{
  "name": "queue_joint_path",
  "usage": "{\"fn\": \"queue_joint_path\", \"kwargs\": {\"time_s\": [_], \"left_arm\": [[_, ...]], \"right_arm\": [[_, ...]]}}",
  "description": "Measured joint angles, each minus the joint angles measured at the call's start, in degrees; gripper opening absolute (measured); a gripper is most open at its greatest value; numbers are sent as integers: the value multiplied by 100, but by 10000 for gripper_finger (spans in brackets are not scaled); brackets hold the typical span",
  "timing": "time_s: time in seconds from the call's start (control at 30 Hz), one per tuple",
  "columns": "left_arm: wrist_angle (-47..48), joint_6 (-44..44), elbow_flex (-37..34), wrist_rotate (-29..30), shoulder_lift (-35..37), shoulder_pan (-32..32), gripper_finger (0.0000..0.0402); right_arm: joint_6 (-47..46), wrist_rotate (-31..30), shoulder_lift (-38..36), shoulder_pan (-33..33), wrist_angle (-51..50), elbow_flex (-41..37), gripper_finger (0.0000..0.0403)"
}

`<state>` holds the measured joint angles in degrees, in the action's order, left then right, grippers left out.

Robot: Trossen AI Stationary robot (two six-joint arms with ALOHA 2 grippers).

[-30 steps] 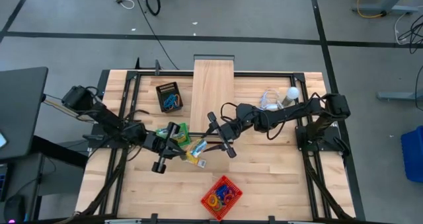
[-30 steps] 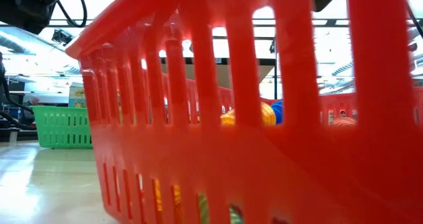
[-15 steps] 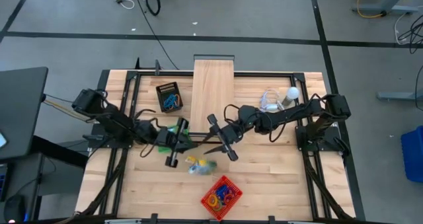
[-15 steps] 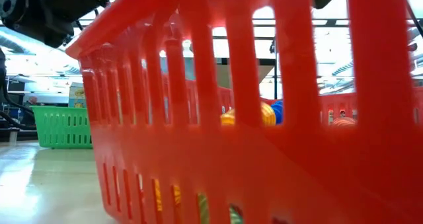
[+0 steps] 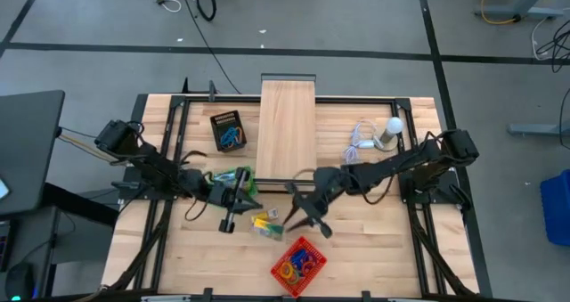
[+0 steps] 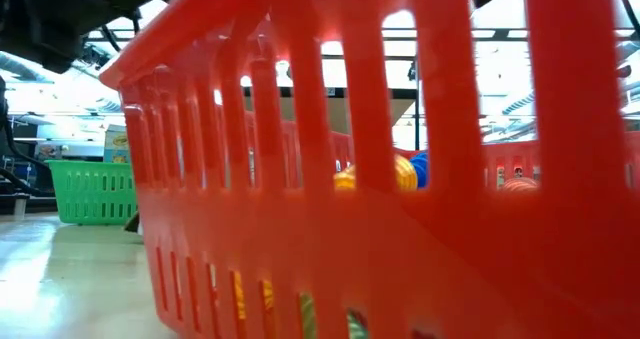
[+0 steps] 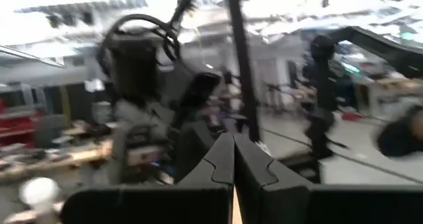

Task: Pick & Place Office Desk Supplies
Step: Put the large yellow crayon box into the green basket

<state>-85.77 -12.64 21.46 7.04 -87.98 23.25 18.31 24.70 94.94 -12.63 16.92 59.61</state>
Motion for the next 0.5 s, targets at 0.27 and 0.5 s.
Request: {"fn": "queue_joint_path", "kwargs": {"time_s": [0.27, 0.5], "left_arm": [[1439, 975, -75, 243, 14, 527, 21], [2099, 1248, -75, 731, 23, 1026, 113]], "right_arm": [[-33, -1891, 27, -601, -1775, 461, 149], [-562, -2171, 332, -777, -2972, 1312, 229]]}}
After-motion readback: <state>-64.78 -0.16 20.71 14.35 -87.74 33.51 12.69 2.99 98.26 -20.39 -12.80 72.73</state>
